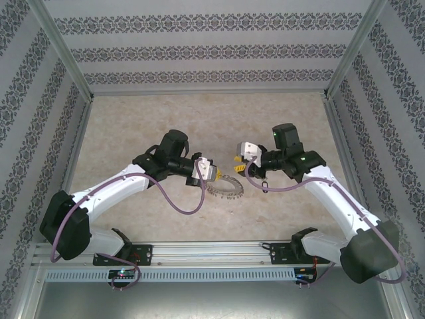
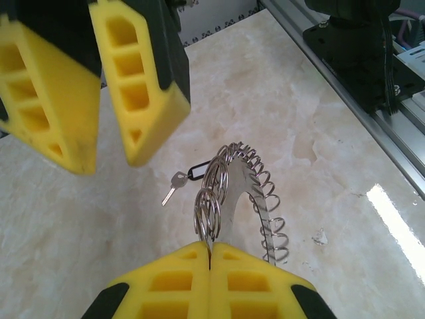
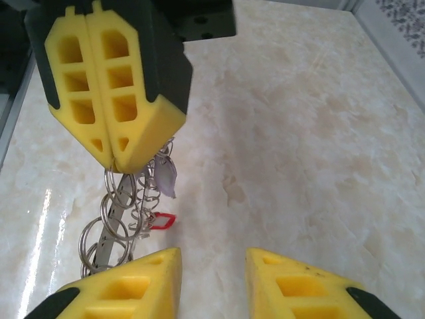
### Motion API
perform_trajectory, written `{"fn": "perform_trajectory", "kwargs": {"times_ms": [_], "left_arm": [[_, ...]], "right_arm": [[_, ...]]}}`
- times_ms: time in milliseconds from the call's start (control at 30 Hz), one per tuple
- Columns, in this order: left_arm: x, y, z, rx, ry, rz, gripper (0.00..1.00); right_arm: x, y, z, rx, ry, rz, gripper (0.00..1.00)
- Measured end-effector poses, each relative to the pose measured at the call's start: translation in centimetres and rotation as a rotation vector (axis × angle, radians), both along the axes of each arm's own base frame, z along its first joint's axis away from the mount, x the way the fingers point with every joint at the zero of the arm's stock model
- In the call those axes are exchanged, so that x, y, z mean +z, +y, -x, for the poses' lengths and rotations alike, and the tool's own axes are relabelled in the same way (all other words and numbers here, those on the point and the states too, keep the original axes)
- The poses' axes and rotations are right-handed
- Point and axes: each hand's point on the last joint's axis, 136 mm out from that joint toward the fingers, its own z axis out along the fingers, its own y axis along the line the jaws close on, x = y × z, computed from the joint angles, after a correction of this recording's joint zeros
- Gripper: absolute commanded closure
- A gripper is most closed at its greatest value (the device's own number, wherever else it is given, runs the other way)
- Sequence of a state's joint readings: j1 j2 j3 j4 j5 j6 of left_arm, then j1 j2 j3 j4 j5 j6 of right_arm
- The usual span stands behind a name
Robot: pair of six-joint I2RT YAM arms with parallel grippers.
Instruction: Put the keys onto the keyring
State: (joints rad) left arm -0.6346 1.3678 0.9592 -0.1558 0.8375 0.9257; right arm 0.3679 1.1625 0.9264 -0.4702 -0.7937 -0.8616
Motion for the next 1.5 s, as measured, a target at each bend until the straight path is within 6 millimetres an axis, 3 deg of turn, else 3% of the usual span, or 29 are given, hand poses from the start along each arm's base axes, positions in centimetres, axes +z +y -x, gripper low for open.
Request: {"fn": "perform_trajectory", "kwargs": {"times_ms": [367, 700, 1133, 1500], "left_arm": [[-0.3, 0.0, 0.1, -0.004, -0.003, 0.004, 1.00], [-0.5, 0.1, 0.5, -0.019, 0.012, 0.007, 1.00], [-0.8, 0.1, 0.7, -0.028, 0.024, 0.000, 1.00], [-1.7, -0.2, 0.7, -0.042, 0.058, -0.003, 1.00]], "right_arm": [[-2.6, 1.1, 2.4, 0.120, -0.045, 0.050, 0.66], [-2.9, 1.8, 3.0, 0.151, -0.073, 0.077, 0.67], [-3.0, 2.1, 3.4, 0.168, -0.078, 0.104, 0.84], [-2.4, 3.1, 3.0, 0.173, -0.091, 0.098, 0.73]]}}
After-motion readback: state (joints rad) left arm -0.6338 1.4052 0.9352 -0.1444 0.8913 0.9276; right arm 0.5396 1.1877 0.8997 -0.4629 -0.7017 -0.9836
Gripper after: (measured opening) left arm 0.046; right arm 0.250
